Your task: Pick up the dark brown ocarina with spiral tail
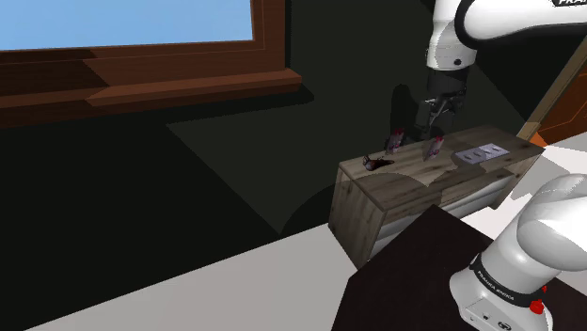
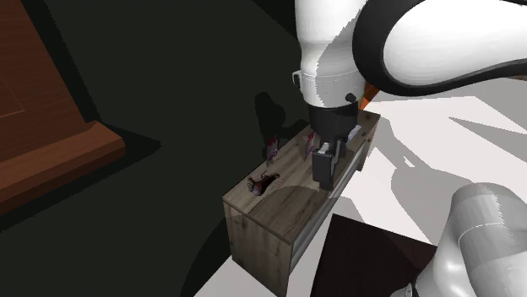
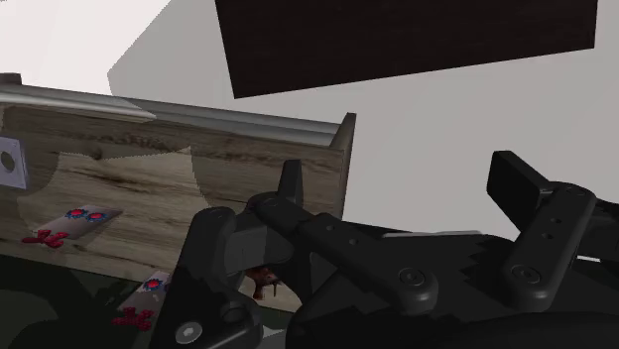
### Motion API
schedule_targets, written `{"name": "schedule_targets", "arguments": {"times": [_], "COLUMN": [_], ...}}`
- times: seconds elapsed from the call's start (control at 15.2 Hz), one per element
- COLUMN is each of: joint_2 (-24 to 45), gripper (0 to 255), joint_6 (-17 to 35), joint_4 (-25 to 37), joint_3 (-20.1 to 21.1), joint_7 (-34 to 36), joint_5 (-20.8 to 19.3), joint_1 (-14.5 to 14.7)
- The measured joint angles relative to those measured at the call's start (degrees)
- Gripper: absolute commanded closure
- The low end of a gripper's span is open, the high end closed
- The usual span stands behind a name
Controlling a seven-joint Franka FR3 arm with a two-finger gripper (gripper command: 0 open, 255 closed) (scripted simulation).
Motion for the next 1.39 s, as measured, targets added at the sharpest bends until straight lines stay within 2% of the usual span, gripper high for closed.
{"name": "schedule_targets", "arguments": {"times": [0.13, 0.46, 1.12, 1.39], "joint_2": [0.56, 7.33, 26.41, 35.39], "gripper": [0, 0, 0, 0], "joint_6": [0.87, 9.71, 27.38, 33.38], "joint_4": [-0.26, -1.61, 1.61, 5.44], "joint_3": [-0.15, -2.11, -5.36, -6.72], "joint_7": [-0.03, -0.74, -1.08, -1.57], "joint_5": [-0.18, -2.26, -5.36, -6.08], "joint_1": [-0.12, -1.56, -4.2, -5.25]}}
